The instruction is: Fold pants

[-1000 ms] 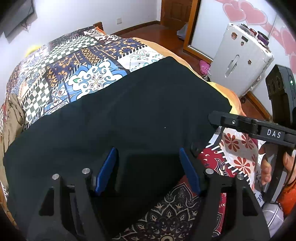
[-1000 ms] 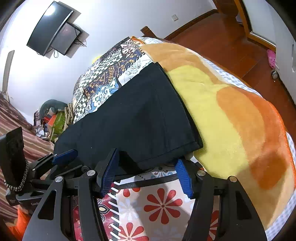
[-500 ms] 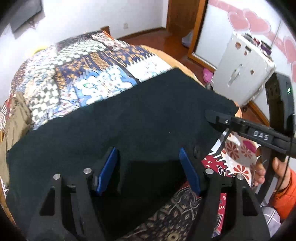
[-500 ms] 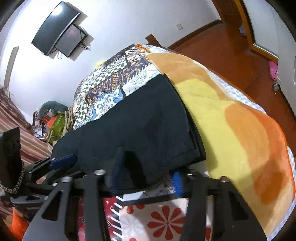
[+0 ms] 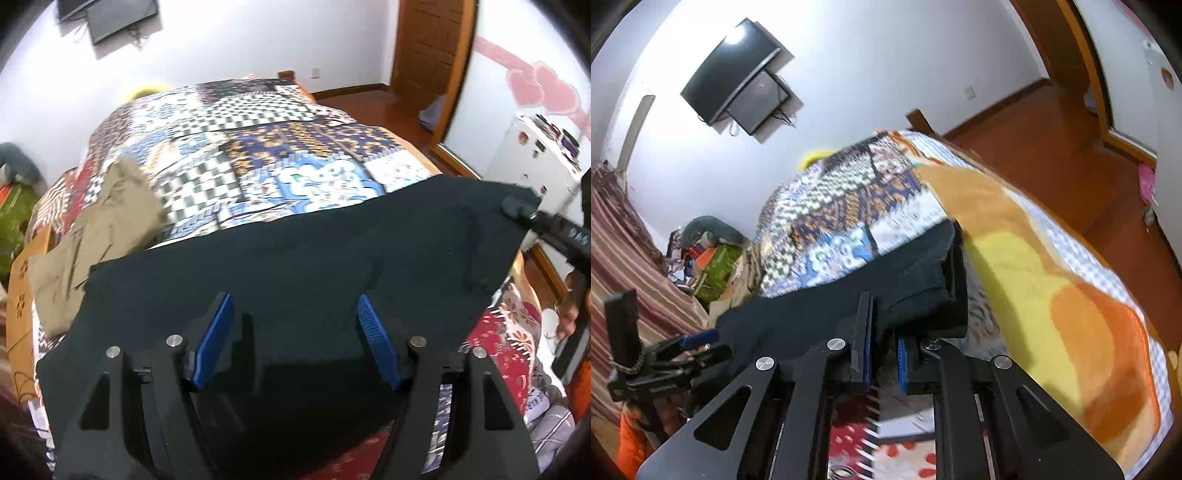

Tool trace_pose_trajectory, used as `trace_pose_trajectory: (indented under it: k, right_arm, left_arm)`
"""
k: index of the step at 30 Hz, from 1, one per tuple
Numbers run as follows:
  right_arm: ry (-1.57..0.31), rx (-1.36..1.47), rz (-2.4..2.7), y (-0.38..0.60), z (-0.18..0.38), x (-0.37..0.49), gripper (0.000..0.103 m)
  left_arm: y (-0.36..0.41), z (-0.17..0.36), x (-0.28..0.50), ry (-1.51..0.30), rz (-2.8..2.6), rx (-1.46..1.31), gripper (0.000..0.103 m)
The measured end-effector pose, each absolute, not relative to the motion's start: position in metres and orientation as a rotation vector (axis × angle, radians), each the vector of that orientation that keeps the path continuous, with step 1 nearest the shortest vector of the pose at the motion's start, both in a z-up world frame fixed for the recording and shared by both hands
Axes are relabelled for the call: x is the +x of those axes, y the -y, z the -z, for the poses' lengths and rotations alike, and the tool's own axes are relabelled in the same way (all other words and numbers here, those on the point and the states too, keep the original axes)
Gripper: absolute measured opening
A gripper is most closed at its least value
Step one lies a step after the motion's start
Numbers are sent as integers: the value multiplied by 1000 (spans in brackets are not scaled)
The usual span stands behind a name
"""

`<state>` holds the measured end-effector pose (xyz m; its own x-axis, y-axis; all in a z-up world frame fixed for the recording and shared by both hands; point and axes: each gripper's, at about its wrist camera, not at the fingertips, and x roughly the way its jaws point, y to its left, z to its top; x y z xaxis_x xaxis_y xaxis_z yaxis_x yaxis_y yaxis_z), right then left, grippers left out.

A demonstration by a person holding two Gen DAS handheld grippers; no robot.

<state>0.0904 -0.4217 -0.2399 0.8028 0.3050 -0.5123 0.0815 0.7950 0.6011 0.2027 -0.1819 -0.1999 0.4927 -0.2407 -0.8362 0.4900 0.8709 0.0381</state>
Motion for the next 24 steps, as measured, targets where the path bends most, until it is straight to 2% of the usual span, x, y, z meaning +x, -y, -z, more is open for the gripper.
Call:
trace_pose_trajectory:
  k: [13, 24]
  right_arm:
    - [-538, 555, -228, 379, 189, 113, 9]
    - [-491, 449, -387, 318, 150, 131, 9]
  left_arm:
    - [145, 231, 198, -1028, 451, 189, 70]
    - [107, 198, 188, -942, 428, 105, 69]
